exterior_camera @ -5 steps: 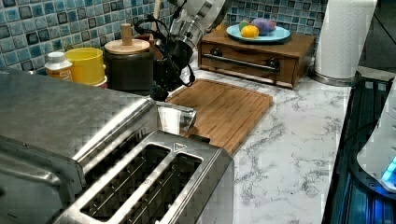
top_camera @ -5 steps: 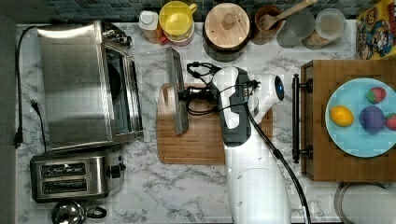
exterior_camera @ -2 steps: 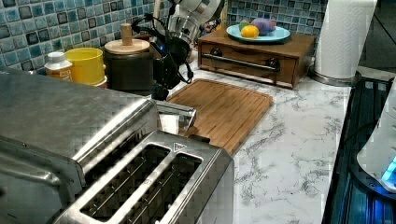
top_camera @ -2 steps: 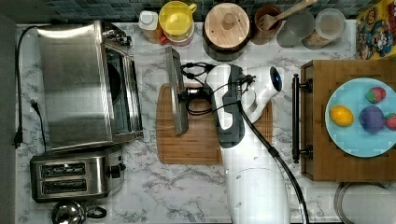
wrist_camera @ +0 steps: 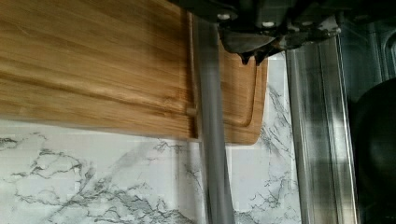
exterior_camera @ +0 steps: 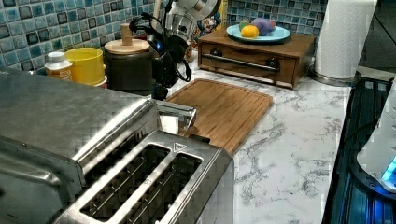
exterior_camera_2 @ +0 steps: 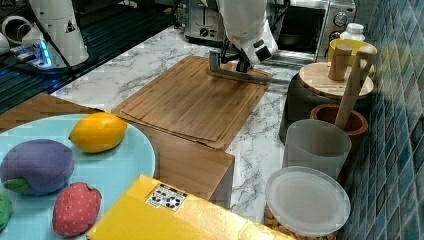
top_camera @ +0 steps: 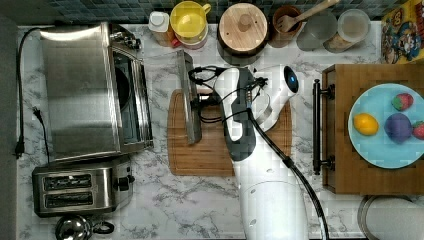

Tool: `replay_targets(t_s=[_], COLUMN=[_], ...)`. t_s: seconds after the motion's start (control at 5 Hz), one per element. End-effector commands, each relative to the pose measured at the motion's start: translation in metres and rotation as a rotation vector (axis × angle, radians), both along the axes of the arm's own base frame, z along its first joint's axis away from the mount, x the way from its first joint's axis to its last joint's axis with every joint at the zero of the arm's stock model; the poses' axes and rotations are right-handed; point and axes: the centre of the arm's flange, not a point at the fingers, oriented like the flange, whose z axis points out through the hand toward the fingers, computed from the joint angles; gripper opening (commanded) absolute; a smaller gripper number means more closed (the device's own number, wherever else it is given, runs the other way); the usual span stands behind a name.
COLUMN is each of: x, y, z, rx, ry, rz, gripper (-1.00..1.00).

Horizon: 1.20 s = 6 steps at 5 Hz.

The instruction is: Close the oven.

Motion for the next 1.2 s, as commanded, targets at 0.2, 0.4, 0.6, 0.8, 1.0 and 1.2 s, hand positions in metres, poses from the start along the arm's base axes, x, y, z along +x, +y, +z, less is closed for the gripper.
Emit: replay_targets(t_s=[0.2,0.4,0.6,0.8,1.0,1.2], x=[0.004,-0.006,-0.015,-0.027,-0.036,-0.044], y=[0.234,0.265,0.286,0.310,0.327,0.343], z=[0.162,0.179,0.182,0.189,0.195,0.196], rx=[0.088,0.016,-0.024,-0.125,-0.204,-0.244], ry=[-0.160,-0.178,-0.180,-0.209,-0.227,-0.232], rz=[0.314,0.339,0.357,0.374,0.387,0.425], gripper=[-1.00,-1.00,-1.00,-1.00,-1.00,-1.00])
